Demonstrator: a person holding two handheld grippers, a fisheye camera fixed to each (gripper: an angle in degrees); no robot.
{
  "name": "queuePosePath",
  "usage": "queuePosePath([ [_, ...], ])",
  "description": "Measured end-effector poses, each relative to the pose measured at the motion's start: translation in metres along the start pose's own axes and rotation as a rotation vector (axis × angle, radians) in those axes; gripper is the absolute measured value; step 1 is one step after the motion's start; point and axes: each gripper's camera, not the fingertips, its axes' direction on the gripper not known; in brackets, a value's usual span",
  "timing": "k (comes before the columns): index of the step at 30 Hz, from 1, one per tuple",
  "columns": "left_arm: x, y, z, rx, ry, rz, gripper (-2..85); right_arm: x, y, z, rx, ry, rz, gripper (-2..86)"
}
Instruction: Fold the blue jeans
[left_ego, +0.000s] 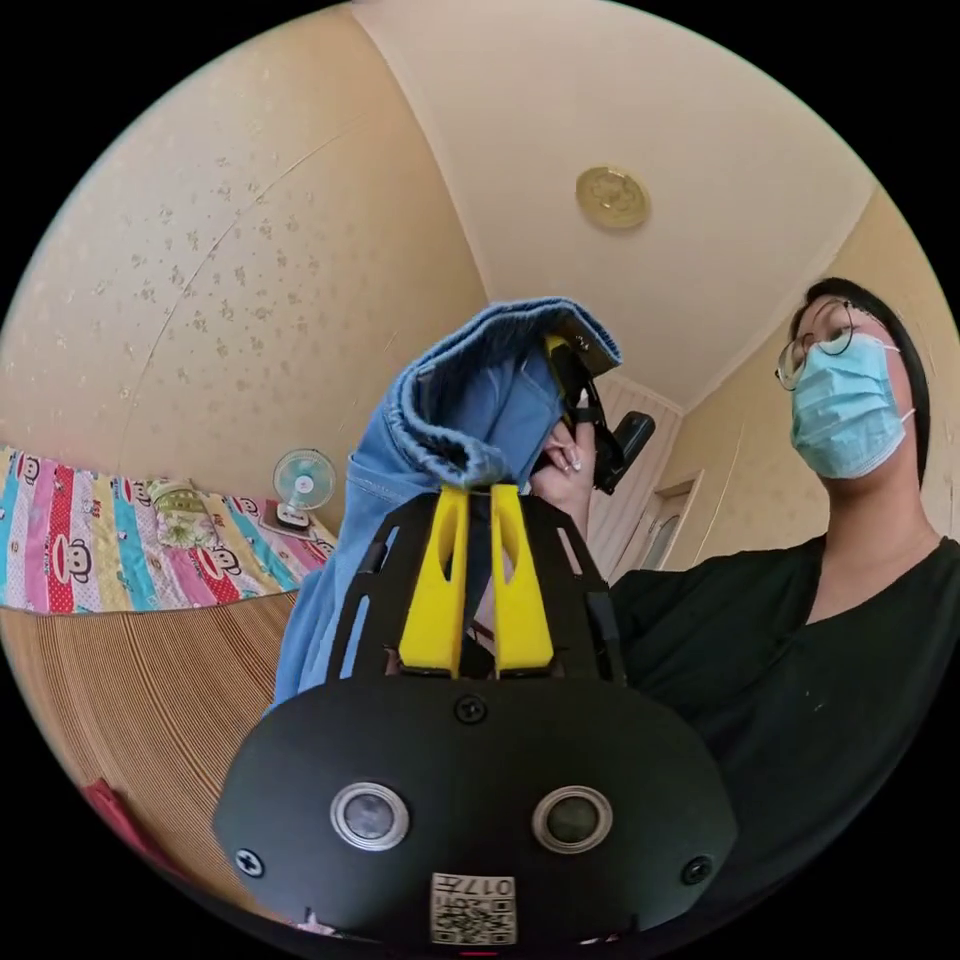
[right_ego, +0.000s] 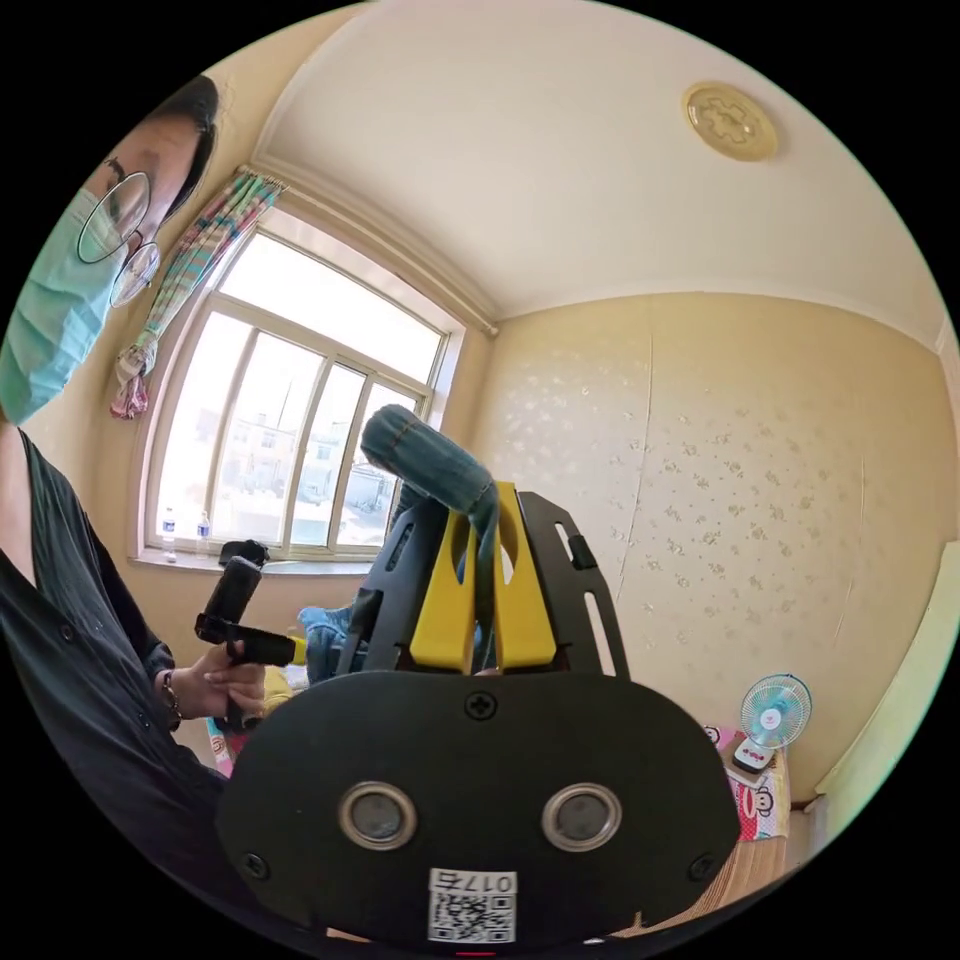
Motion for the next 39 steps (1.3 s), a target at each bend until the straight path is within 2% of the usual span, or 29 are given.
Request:
queuePosePath([
  [4, -0.015, -0.054, -0.041, 0.08, -0.032, 0.024, 0.0, 0.025, -0.021, -0.013, 0.014, 0.009, 0.045, 3.2],
  [8, 0.002, -0.103, -0.077, 0.189, 0.012, 0.11, -0.4, 0.06, -0.059, -0.043, 0.095, -0.077, 0.069, 2.8],
  [11, 0.034, -0.149, -0.088, 0.257, -0.083, 0.215, -0.5, 0.09, -0.102, -0.048, 0.131, -0.086, 0.073, 2.2],
  [13, 0.036, -0.199, -0.078, 0.275, -0.213, 0.236, -0.4, 0.115, -0.132, -0.024, 0.055, -0.035, 0.053, 1.7],
  [16, -0.021, -0.28, -0.041, 0.223, -0.333, 0.159, -0.2, 0.197, -0.171, 0.072, -0.158, 0.083, 0.091, 1.6],
  [17, -0.043, -0.3, -0.03, 0.199, -0.354, 0.118, -0.1, 0.242, -0.182, 0.13, -0.254, 0.125, 0.13, 2.1],
  [19, -0.15, -0.378, 0.016, 0.102, -0.496, -0.054, 0.5, 0.315, -0.191, 0.23, -0.392, 0.225, 0.174, 4.6],
  [21, -0.234, -0.419, 0.045, -0.003, -0.654, -0.103, 1.3, 0.398, -0.177, 0.34, -0.528, 0.345, 0.23, 9.8],
  [23, -0.304, -0.425, 0.05, -0.109, -0.798, -0.212, 2.3, 0.436, -0.158, 0.379, -0.605, 0.39, 0.342, 11.2],
  [26, -0.379, -0.378, 0.03, -0.201, -0.829, -0.251, 4.1, 0.449, -0.106, 0.406, -0.626, 0.329, 0.35, 11.7],
  [28, -0.441, -0.299, 0.009, -0.345, -0.887, -0.312, 4.5, 0.448, -0.049, 0.42, -0.725, 0.277, 0.328, 11.6],
  [29, -0.458, -0.275, 0.002, -0.394, -0.905, -0.344, 4.6, 0.447, -0.001, 0.428, -0.812, 0.225, 0.33, 11.3],
  [31, -0.525, -0.162, -0.029, -0.613, -0.932, -0.512, 4.7, 0.445, 0.083, 0.434, -0.987, 0.153, 0.382, 10.8],
  [33, -0.559, -0.071, -0.056, -0.766, -0.924, -0.664, 4.8, 0.435, 0.194, 0.423, -1.214, 0.084, 0.508, 10.3],
  [37, -0.57, 0.089, -0.106, -1.077, -0.952, -0.78, 5.2, 0.409, 0.309, 0.384, -1.453, 0.032, 0.678, 10.1],
  [39, -0.566, 0.123, -0.119, -1.15, -0.944, -0.773, 5.6, 0.395, 0.351, 0.363, -1.593, 0.01, 0.757, 10.4],
])
